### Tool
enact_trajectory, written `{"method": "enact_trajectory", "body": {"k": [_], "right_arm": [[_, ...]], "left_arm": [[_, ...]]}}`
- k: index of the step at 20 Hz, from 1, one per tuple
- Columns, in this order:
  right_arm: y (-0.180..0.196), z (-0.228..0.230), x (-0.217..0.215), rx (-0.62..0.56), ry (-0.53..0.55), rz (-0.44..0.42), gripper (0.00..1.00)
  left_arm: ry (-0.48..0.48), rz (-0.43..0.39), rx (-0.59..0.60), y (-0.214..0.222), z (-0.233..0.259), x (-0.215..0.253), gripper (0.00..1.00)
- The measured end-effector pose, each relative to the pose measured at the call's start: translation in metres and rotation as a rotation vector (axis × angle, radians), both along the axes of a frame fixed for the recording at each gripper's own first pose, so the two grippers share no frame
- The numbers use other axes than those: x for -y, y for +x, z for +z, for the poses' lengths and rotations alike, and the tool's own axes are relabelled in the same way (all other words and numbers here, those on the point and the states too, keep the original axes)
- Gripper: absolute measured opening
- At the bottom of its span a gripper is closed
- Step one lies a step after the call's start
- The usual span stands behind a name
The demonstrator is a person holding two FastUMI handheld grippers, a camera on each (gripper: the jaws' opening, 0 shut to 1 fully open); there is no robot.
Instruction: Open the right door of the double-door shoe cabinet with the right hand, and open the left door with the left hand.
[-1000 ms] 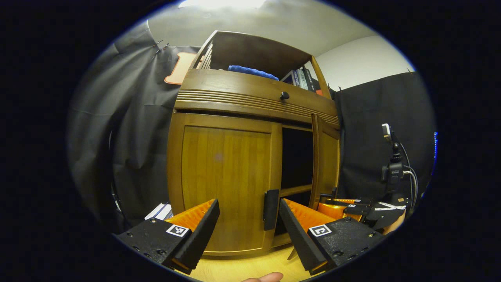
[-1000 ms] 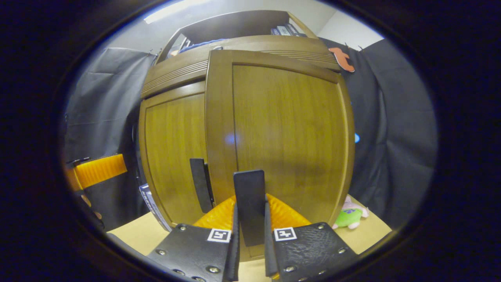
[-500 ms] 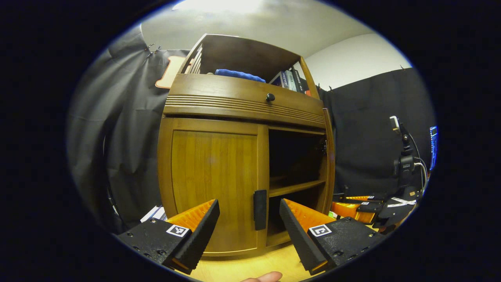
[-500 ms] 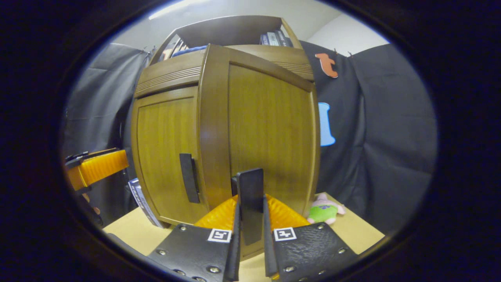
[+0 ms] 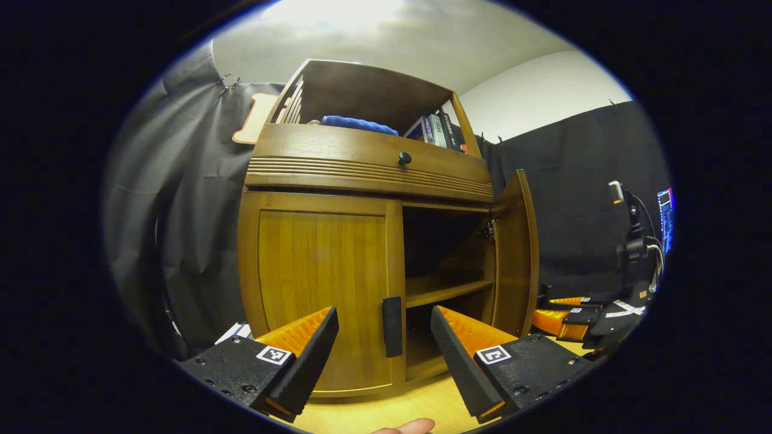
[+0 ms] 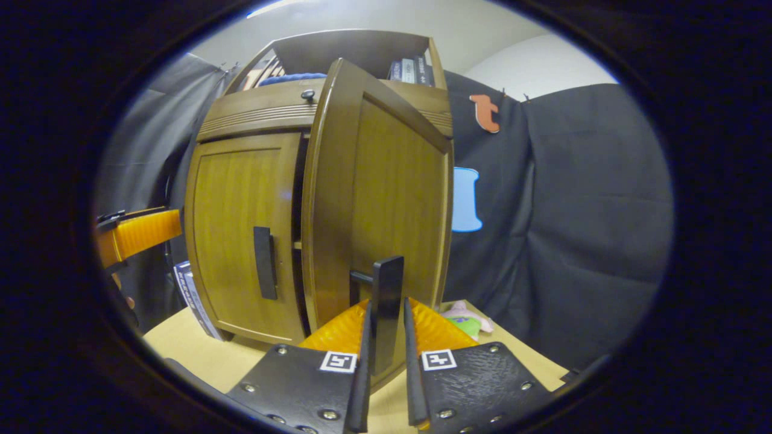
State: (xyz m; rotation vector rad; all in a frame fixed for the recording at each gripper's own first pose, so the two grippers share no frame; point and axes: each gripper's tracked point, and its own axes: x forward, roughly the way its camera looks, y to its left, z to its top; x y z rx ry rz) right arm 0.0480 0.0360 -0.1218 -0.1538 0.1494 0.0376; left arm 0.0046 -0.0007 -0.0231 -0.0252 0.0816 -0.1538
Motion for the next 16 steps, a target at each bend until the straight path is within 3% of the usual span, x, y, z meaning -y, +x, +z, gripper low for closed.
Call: {"method": "enact_trajectory", "body": {"k": [8, 9, 12, 16], "right_arm": [[-0.008, 0.007, 0.047, 0.048, -0.002, -0.082, 0.25], [-0.023, 0.010, 0.064, 0.073, 0.012, -0.108, 0.02], [-0.018, 0.016, 0.097, 0.089, 0.047, -0.150, 0.04], [-0.009, 0.018, 0.118, 0.067, 0.082, -0.071, 0.01]], "left_arm": [[0.005, -0.001, -0.013, 0.003, -0.005, 0.004, 0.92], [0.007, -0.003, -0.015, 0.003, -0.006, 0.006, 0.92], [0.018, -0.008, -0.020, 0.004, -0.009, 0.009, 0.92], [0.021, -0.007, -0.027, 0.005, -0.013, 0.014, 0.92]]}}
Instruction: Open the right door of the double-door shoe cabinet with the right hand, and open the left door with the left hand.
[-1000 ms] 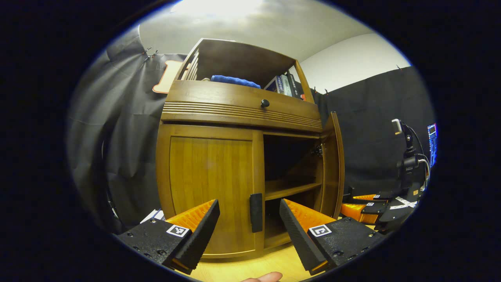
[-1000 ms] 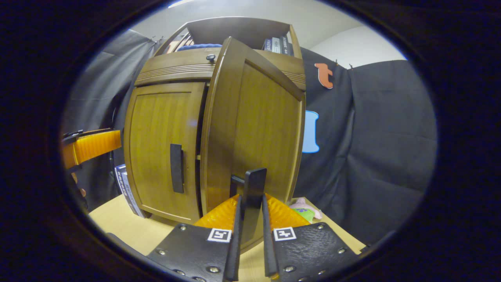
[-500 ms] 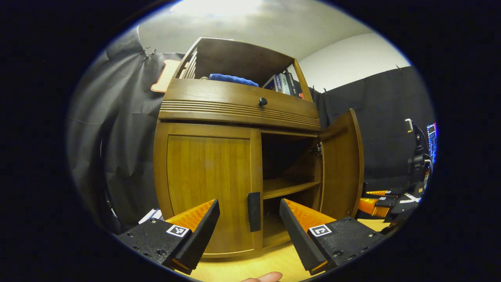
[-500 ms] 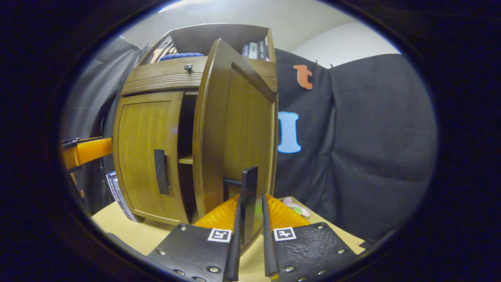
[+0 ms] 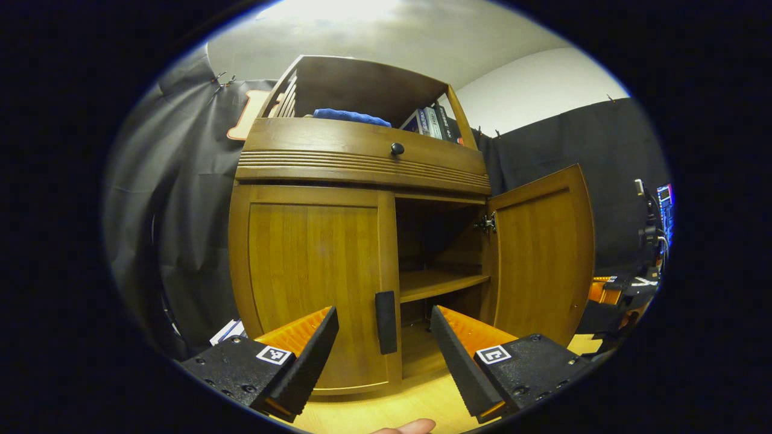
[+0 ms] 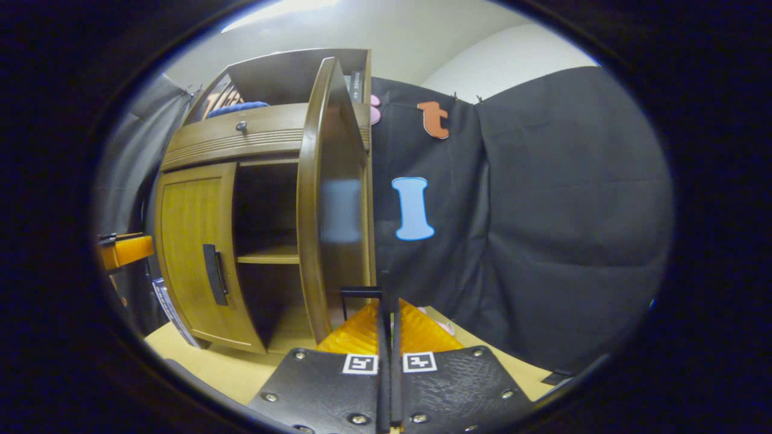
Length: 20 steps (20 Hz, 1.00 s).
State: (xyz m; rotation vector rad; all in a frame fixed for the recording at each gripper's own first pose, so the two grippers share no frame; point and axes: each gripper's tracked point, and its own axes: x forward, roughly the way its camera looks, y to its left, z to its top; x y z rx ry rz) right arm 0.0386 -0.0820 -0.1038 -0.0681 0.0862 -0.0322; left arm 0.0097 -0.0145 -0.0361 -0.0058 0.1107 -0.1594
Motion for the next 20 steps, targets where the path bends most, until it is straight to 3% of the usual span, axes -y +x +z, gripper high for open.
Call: {"method": "enact_trajectory", "body": {"k": [12, 14, 20], "right_arm": [[0.028, 0.002, 0.070, -0.062, 0.016, 0.263, 0.01], [0.027, 0.004, 0.077, -0.057, 0.022, 0.296, 0.05], [0.027, 0.002, 0.073, -0.067, 0.012, 0.306, 0.04]], "left_arm": [[-0.001, 0.006, 0.012, 0.002, -0.001, 0.014, 0.92], [-0.013, 0.026, 0.002, 0.005, -0.006, 0.015, 0.92], [-0.028, 0.078, -0.031, 0.021, -0.022, 0.009, 0.92]]}}
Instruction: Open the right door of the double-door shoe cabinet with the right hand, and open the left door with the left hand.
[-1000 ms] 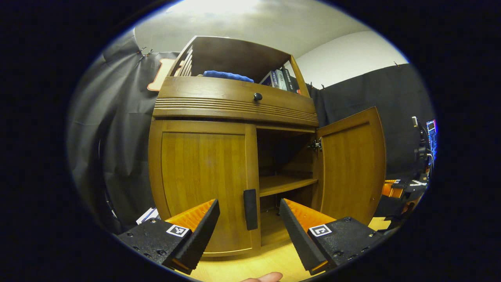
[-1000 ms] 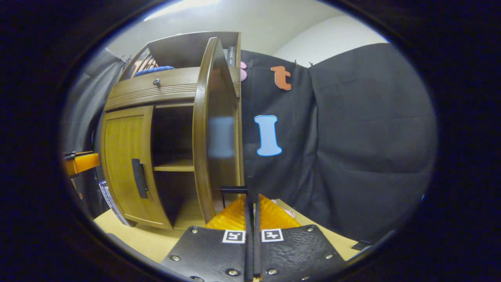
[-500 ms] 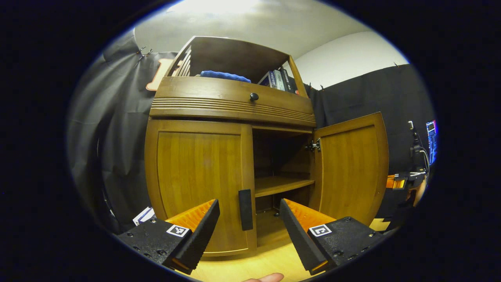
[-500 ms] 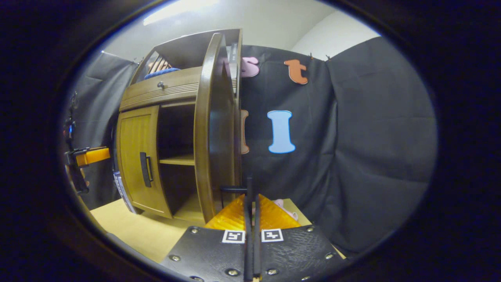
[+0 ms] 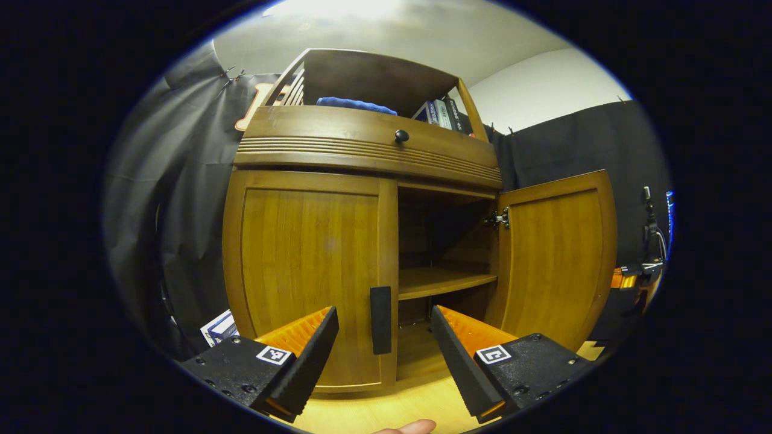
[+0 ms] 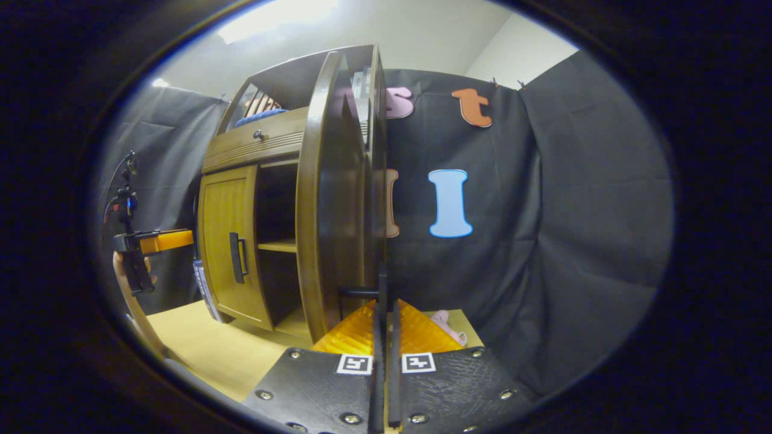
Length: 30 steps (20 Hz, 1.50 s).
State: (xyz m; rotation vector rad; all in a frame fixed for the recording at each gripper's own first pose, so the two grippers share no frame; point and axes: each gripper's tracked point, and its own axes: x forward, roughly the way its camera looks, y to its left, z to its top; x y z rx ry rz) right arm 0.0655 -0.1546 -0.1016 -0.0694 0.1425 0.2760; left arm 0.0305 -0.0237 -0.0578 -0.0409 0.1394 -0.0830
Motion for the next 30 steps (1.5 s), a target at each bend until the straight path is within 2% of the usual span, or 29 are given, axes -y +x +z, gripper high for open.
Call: {"method": "enact_trajectory", "body": {"k": [2, 3, 4, 5, 6, 7, 9, 11, 12, 13, 15, 16, 18, 19, 20, 23, 25, 26, 28, 29, 30], "right_arm": [[-0.004, 0.001, 0.002, 0.011, -0.008, -0.029, 0.04], [-0.005, 0.001, 0.001, 0.017, -0.008, -0.040, 0.22], [-0.005, 0.000, 0.002, 0.019, -0.002, -0.054, 0.28], [-0.006, 0.002, 0.004, 0.023, -0.002, -0.073, 0.29], [-0.006, 0.003, 0.009, 0.033, -0.019, -0.106, 0.46], [-0.011, 0.005, 0.007, 0.035, -0.022, -0.100, 0.62], [-0.026, 0.011, 0.022, 0.058, -0.074, -0.174, 0.94], [-0.034, 0.016, 0.035, 0.069, -0.087, -0.226, 0.94], [-0.040, 0.024, 0.037, 0.088, -0.084, -0.244, 0.98], [-0.048, 0.033, 0.033, 0.112, -0.061, -0.227, 0.94], [-0.059, 0.048, 0.023, 0.149, -0.017, -0.206, 0.97], [-0.064, 0.051, 0.024, 0.159, -0.006, -0.213, 0.94], [-0.077, 0.057, 0.016, 0.170, 0.011, -0.203, 0.94], [-0.083, 0.060, 0.010, 0.176, 0.021, -0.195, 0.94], [-0.087, 0.061, 0.007, 0.180, 0.026, -0.188, 0.94], [-0.094, 0.066, -0.008, 0.194, 0.022, -0.162, 0.94], [-0.095, 0.065, -0.022, 0.196, 0.018, -0.128, 0.97], [-0.095, 0.063, -0.028, 0.193, 0.016, -0.113, 0.97], [-0.095, 0.061, -0.036, 0.185, 0.017, -0.105, 0.94], [-0.096, 0.061, -0.039, 0.184, 0.024, -0.100, 0.94], [-0.099, 0.062, -0.044, 0.185, 0.029, -0.091, 1.00]], "left_arm": [[-0.005, 0.015, -0.010, 0.005, -0.006, -0.003, 0.92], [-0.009, 0.027, -0.013, 0.009, -0.009, -0.004, 0.92], [-0.015, 0.040, -0.017, 0.014, -0.012, -0.007, 0.92], [-0.028, 0.054, -0.016, 0.020, -0.015, -0.008, 0.92], [-0.043, 0.066, -0.009, 0.027, -0.016, -0.009, 0.92], [-0.052, 0.076, -0.006, 0.035, -0.020, -0.009, 0.92], [-0.034, 0.076, -0.016, 0.051, -0.032, -0.004, 0.91], [-0.002, 0.073, -0.044, 0.067, -0.049, 0.001, 0.89], [0.004, 0.070, -0.059, 0.073, -0.061, 0.005, 0.90], [0.003, 0.065, -0.072, 0.080, -0.069, 0.009, 0.90], [-0.005, 0.076, -0.093, 0.093, -0.083, 0.011, 0.90], [-0.005, 0.086, -0.096, 0.098, -0.089, 0.010, 0.99], [0.018, 0.104, -0.080, 0.110, -0.089, 0.011, 0.90], [0.039, 0.114, -0.062, 0.116, -0.085, 0.012, 0.95], [0.052, 0.136, -0.046, 0.120, -0.083, 0.009, 0.90], [0.077, 0.206, -0.049, 0.124, -0.089, -0.002, 0.89], [0.132, 0.214, -0.015, 0.123, -0.081, -0.008, 0.67], [0.128, 0.178, 0.018, 0.124, -0.077, -0.002, 0.55], [0.096, 0.171, 0.007, 0.128, -0.078, 0.000, 0.33], [0.085, 0.162, 0.001, 0.125, -0.078, -0.001, 0.33], [0.077, 0.153, -0.008, 0.124, -0.078, 0.000, 0.34]]}}
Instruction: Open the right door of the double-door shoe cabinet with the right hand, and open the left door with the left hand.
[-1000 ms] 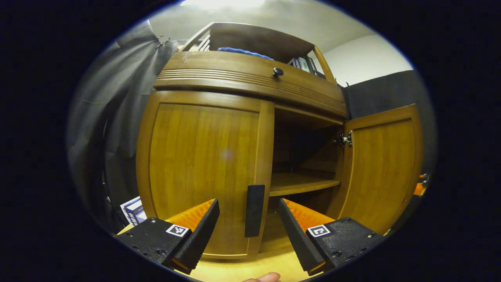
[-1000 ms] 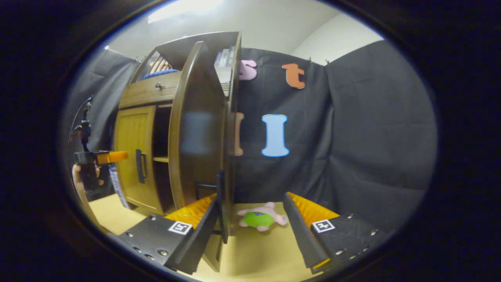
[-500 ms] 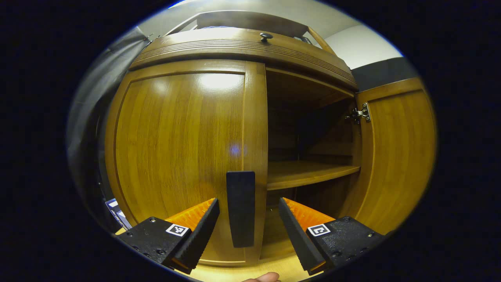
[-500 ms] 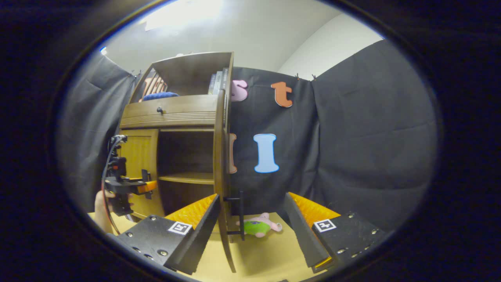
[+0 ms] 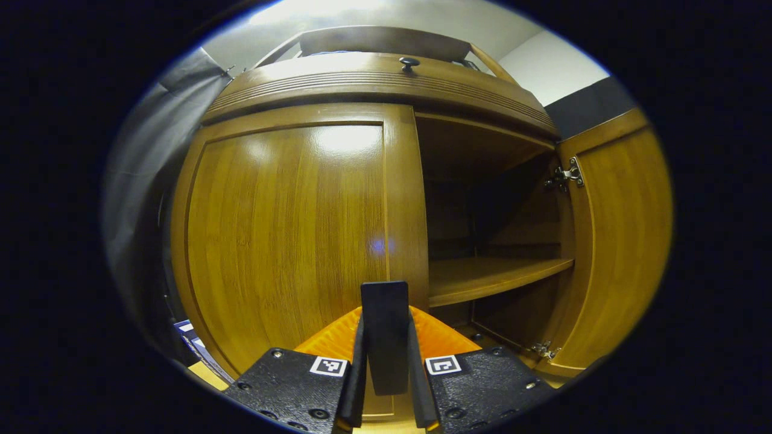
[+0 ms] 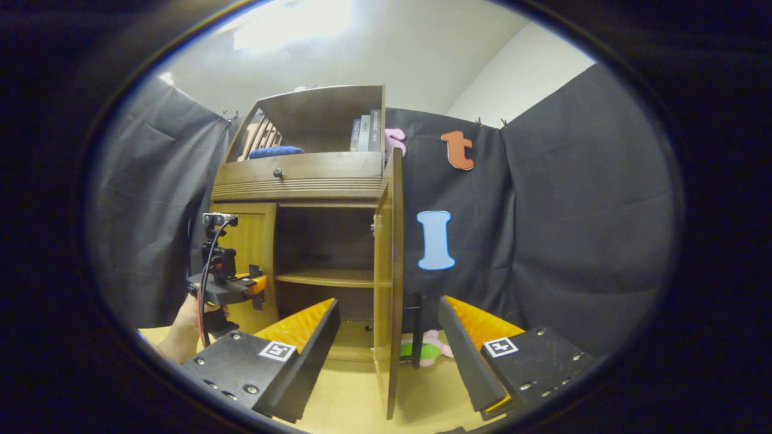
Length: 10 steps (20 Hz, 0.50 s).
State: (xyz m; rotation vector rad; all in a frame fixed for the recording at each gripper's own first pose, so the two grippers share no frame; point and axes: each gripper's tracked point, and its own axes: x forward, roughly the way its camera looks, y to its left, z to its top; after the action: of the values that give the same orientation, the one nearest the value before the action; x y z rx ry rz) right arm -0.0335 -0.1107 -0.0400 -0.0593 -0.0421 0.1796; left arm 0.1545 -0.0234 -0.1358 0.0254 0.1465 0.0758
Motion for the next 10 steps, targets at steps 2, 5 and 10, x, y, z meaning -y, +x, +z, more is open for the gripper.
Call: {"method": "enact_trajectory", "body": {"k": [2, 5, 10], "right_arm": [[-0.006, 0.004, -0.008, 0.015, -0.003, 0.015, 0.97], [-0.015, 0.008, -0.020, 0.027, 0.008, 0.040, 0.97], [-0.027, 0.013, -0.037, 0.042, 0.012, 0.069, 0.97]], "left_arm": [[-0.006, -0.012, -0.016, -0.003, 0.001, 0.001, 0.32], [-0.015, -0.046, -0.045, -0.013, 0.005, 0.005, 0.31], [-0.091, -0.138, -0.102, -0.051, 0.010, 0.007, 0.31]]}}
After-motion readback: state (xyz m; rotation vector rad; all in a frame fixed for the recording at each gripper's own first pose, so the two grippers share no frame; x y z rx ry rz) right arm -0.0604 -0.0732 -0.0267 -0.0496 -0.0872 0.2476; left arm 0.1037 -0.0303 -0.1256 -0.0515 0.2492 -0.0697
